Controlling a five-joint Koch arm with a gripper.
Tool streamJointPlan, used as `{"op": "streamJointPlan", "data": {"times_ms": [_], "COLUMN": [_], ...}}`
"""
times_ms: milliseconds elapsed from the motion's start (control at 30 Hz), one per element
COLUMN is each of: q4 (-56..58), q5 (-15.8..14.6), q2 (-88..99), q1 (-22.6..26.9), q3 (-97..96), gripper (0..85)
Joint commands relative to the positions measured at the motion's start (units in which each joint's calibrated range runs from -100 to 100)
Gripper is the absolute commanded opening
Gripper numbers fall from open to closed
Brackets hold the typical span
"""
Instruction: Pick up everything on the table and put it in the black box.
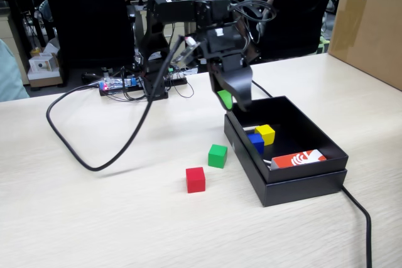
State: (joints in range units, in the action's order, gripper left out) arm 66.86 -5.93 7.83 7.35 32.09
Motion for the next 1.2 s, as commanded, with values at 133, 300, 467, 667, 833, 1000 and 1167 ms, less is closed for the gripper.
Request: {"op": "streamJointPlan", "data": {"times_ms": [133, 300, 467, 667, 833, 1000, 1167], "q4": [-0.04, 0.05, -0.04, -0.04, -0.04, 0.05, 0.05], "q5": [2.78, 3.08, 3.13, 3.13, 3.13, 3.22, 3.42], "q2": [-3.07, -16.04, -26.36, -32.44, -37.26, -39.33, -40.71], "q1": [-4.79, -6.59, -7.37, -7.47, -7.67, -7.96, -8.3], "q3": [3.91, 9.26, 15.24, 17.69, 19.77, 19.95, 21.04], "gripper": [43.6, 44.3, 44.3, 44.4, 44.1, 43.5, 24.6]}}
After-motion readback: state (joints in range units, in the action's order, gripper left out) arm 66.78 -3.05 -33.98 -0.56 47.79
